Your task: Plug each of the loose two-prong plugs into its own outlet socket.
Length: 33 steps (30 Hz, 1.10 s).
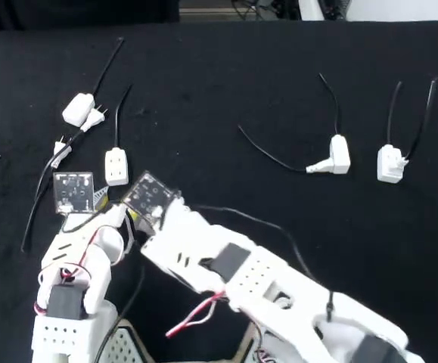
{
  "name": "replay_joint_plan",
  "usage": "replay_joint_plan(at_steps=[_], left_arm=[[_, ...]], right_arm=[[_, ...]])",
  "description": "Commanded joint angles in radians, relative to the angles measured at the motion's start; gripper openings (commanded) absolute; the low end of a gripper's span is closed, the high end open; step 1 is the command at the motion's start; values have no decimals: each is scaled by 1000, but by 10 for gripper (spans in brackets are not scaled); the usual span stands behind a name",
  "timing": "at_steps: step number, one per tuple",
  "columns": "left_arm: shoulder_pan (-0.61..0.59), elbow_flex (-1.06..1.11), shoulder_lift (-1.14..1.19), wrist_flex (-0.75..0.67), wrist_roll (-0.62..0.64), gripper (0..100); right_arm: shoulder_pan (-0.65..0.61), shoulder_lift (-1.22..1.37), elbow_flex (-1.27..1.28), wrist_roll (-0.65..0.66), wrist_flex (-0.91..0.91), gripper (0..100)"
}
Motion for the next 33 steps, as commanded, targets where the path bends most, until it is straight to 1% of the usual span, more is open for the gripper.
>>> replay_joint_plan(at_steps=[1, 6, 11, 23, 26, 28, 30, 33], left_arm=[[21, -1, 9, -11, -35, 213], [12, -1, 9, -12, -35, 213], [12, 1, 9, -12, -35, 213], [10, -4, 9, -12, -34, 213], [7, -24, 8, -57, -3, 213], [-24, -56, 8, -81, 52, 213], [-61, -93, 8, -91, 89, 213], [-136, -134, 8, -83, 101, 213]], right_arm=[[23, -200, 38, -8, 15, 11], [28, -360, 110, -8, 18, 11], [28, -463, 162, 40, 18, 11], [28, -490, 179, 40, 20, 11], [29, -489, 202, 48, 20, 11], [46, -489, 219, 48, 20, 11], [94, -489, 231, 48, 20, 11], [173, -489, 223, 48, 69, 11]])
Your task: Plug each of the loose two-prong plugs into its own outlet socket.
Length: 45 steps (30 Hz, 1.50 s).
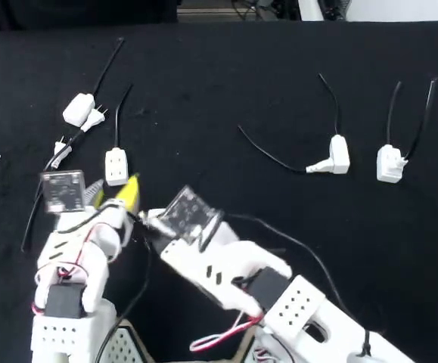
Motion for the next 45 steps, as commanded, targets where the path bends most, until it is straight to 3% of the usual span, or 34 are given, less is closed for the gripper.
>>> replay_joint_plan(at_steps=[1, 8, 19, 22, 35, 45], left_arm=[[-111, -107, -2, -15, 35, 213], [-147, 5, 8, -12, -38, 213], [-147, 5, 81, -23, -68, 213], [-147, -44, 206, -44, -68, 213], [-143, -176, 891, -404, -61, 213], [-58, -443, 1312, -273, -63, 213]], right_arm=[[121, -25, -31, 8, 78, 11], [147, 10, -166, 8, 245, 11], [140, 541, -544, -20, 454, 11], [135, 634, -615, -23, 516, 11], [81, 710, -704, -21, 598, 11], [81, 854, -727, -12, 591, 11]])
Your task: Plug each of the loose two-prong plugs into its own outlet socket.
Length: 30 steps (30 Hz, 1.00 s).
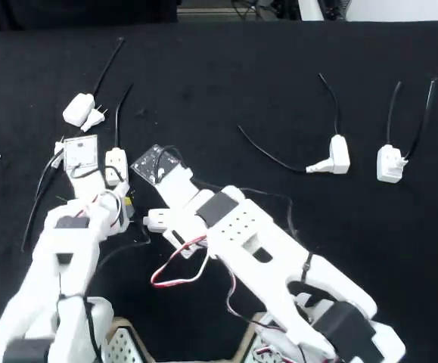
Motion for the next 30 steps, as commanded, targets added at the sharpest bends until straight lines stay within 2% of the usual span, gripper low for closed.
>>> replay_joint_plan(at_steps=[1, 5, 9, 13, 17, 24, 30], left_arm=[[13, -142, 147, 18, -5, 213], [24, -134, 160, 31, -9, 213], [30, -168, 160, 152, -11, 213], [119, -180, 160, 222, -11, 213], [186, -166, 160, 222, -11, 213], [136, -176, 160, 219, -8, 213], [58, -186, 158, 245, -26, 213]], right_arm=[[-14, 79, -85, 0, -5, 11], [-3, 137, -139, 0, -5, 11], [37, 176, -191, 2, -5, 11], [83, 223, -231, 25, 2, 11], [132, 232, -251, 35, 48, 11], [150, 151, -409, 66, 267, 11], [147, 294, -639, 109, 371, 11]])
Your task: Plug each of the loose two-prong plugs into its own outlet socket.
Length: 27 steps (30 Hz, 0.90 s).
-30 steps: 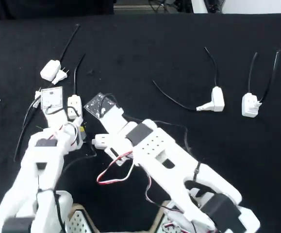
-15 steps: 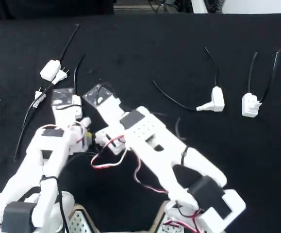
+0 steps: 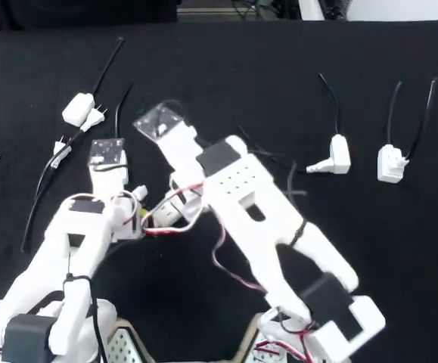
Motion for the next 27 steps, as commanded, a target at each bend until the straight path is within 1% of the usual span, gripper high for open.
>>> replay_joint_plan(at_steps=[1, 3, 4, 8, 12, 14, 16, 22, 27], left_arm=[[-67, -45, -2, 44, -63, 213], [-94, -42, -2, 75, -126, 213], [-105, -41, -6, 86, -133, 213], [-116, 4, -60, 86, -133, 213], [-111, 85, -167, 77, -137, 213], [-113, 131, -232, 49, -138, 213], [-113, 177, -299, 21, -140, 213], [-113, 265, -486, 20, -140, 213], [-113, 272, -580, 92, -140, 213]], right_arm=[[18, 107, -242, 20, 109, 11], [20, 188, -346, 20, 155, 11], [20, 229, -400, 20, 172, 11], [20, 406, -607, 23, 259, 11], [21, 575, -812, 38, 405, 11], [21, 633, -888, 34, 433, 11], [21, 659, -914, 34, 434, 11], [23, 687, -911, 38, 434, 10], [23, 720, -908, 37, 436, 10]])
